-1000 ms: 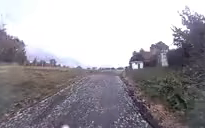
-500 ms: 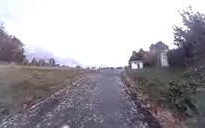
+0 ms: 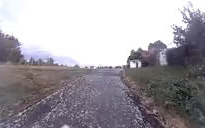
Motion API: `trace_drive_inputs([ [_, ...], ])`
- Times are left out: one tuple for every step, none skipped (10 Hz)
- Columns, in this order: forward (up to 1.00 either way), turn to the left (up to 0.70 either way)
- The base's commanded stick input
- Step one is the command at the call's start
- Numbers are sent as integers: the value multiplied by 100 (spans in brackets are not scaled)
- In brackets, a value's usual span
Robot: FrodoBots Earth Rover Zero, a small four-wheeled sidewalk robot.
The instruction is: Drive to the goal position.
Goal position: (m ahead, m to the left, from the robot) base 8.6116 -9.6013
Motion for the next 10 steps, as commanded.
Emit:
trace_drive_inputs([
  [60,-15],
  [60,-15],
  [60,-15],
  [60,-14],
  [60,-7],
  [60,0],
  [60,0],
  [60,0],
  [60,0],
  [60,0],
])
